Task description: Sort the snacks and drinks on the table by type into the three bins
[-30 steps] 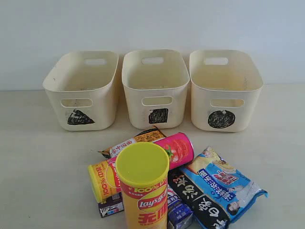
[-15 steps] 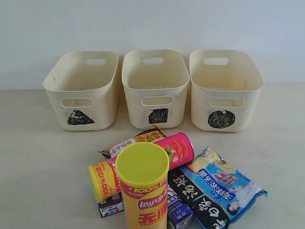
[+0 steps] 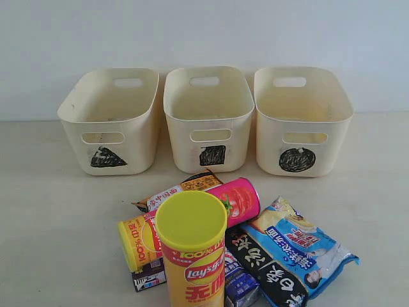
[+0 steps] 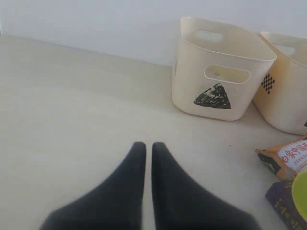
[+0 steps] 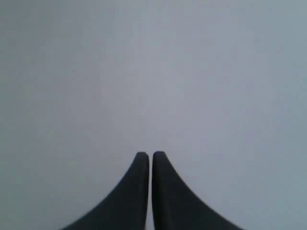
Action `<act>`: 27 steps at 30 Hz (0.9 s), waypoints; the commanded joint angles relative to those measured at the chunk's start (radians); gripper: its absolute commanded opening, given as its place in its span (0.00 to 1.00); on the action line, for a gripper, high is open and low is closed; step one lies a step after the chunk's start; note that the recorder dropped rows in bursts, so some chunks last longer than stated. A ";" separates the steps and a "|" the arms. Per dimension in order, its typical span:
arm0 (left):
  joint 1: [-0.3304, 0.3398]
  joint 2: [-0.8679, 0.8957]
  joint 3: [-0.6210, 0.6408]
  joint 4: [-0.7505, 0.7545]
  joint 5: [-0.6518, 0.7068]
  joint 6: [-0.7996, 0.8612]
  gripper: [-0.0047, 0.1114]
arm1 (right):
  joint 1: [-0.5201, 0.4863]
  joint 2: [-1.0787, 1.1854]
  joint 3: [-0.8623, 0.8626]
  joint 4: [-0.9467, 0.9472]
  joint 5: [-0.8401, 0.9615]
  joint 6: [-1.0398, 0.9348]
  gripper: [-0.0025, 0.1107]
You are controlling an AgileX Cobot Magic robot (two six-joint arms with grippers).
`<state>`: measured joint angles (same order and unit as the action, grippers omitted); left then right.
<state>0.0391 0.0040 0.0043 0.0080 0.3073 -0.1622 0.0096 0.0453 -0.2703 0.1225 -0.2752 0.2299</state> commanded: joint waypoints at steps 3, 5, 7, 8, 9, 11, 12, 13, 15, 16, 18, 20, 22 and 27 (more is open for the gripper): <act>-0.001 -0.004 -0.004 0.003 -0.014 -0.005 0.07 | 0.000 0.241 -0.280 0.002 0.112 0.007 0.02; -0.001 -0.004 -0.004 0.003 -0.014 -0.005 0.07 | 0.000 0.310 -0.318 0.002 0.031 0.007 0.02; -0.001 -0.004 -0.004 0.003 -0.014 -0.005 0.07 | 0.000 0.376 -0.348 0.002 -0.004 0.007 0.02; -0.001 -0.004 -0.004 0.003 -0.014 -0.005 0.07 | 0.000 0.406 -0.366 0.002 0.013 0.007 0.02; -0.001 -0.004 -0.004 0.003 -0.014 -0.005 0.07 | 0.000 0.436 -0.384 0.002 0.053 0.007 0.02; -0.001 -0.004 -0.004 0.003 -0.014 -0.005 0.07 | 0.000 0.494 -0.412 0.002 0.173 0.012 0.02; -0.001 -0.004 -0.004 0.003 -0.014 -0.005 0.07 | 0.000 0.530 -0.425 0.004 0.260 0.038 0.02; -0.001 -0.004 -0.004 0.003 -0.014 -0.005 0.07 | 0.000 0.559 -0.438 0.011 0.336 0.065 0.02; -0.001 -0.004 -0.004 0.003 -0.014 -0.005 0.07 | 0.000 0.632 -0.457 0.055 0.519 0.096 0.02; -0.001 -0.004 -0.004 0.003 -0.014 -0.005 0.07 | 0.000 0.666 -0.461 0.089 0.597 0.077 0.02; -0.001 -0.004 -0.004 0.003 -0.014 -0.005 0.07 | 0.000 0.737 -0.462 0.166 0.726 -0.032 0.02; -0.001 -0.004 -0.004 0.003 -0.014 -0.005 0.07 | 0.000 0.806 -0.462 0.267 0.824 -0.230 0.02; -0.001 -0.004 -0.004 0.003 -0.014 -0.005 0.07 | 0.000 0.892 -0.462 0.382 0.926 -0.435 0.02; -0.001 -0.004 -0.004 0.003 -0.014 -0.005 0.07 | 0.000 1.128 -0.462 0.769 1.164 -0.884 0.02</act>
<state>0.0391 0.0040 0.0043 0.0080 0.3073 -0.1622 0.0096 1.0626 -0.7252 0.6643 0.7555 -0.3875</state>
